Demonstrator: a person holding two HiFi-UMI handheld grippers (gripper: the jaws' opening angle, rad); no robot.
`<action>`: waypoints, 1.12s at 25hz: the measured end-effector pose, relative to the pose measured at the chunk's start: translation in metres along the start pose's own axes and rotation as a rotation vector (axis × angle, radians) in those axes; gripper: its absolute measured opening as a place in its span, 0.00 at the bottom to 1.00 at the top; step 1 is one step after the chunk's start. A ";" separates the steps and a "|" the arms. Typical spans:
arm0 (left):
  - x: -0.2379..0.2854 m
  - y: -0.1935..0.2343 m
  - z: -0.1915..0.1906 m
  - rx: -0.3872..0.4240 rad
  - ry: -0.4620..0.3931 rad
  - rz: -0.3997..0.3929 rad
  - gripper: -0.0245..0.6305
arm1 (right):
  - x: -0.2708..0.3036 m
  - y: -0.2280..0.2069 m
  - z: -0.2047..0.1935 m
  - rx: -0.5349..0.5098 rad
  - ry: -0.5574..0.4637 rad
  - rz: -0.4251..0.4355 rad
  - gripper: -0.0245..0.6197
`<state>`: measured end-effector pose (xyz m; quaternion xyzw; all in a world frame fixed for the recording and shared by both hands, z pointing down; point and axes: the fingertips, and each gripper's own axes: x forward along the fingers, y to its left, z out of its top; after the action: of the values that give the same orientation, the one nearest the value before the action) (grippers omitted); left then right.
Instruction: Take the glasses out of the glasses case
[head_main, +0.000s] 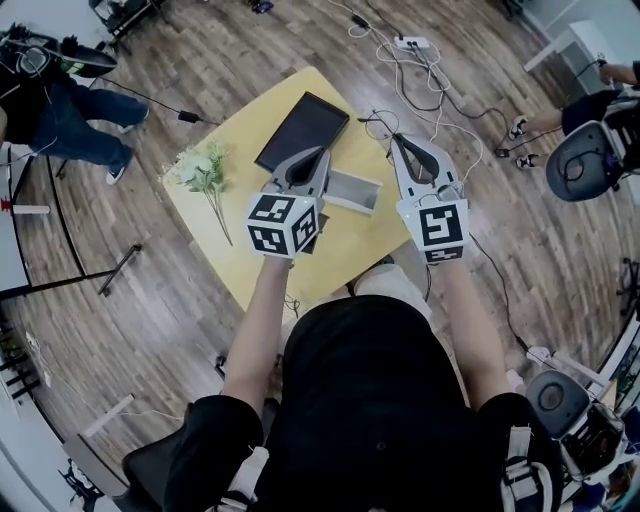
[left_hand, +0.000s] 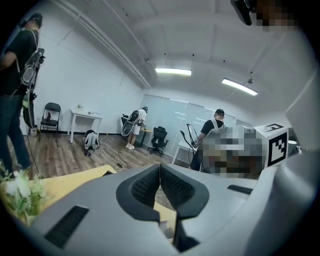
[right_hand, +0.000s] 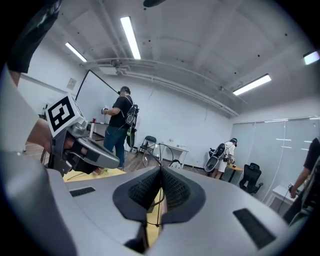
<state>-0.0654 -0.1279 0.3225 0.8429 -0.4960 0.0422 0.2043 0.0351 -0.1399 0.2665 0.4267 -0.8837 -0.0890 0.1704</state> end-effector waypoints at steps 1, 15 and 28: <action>0.000 -0.002 0.011 0.012 -0.018 -0.004 0.07 | -0.003 -0.005 0.007 0.016 -0.017 -0.010 0.07; -0.022 -0.036 0.100 0.117 -0.177 -0.054 0.07 | -0.050 -0.051 0.065 0.159 -0.216 -0.084 0.07; -0.021 -0.042 0.098 0.123 -0.172 -0.059 0.07 | -0.074 -0.061 0.060 0.260 -0.290 -0.067 0.07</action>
<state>-0.0537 -0.1307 0.2141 0.8685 -0.4833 -0.0061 0.1099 0.0994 -0.1192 0.1762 0.4571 -0.8883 -0.0406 -0.0184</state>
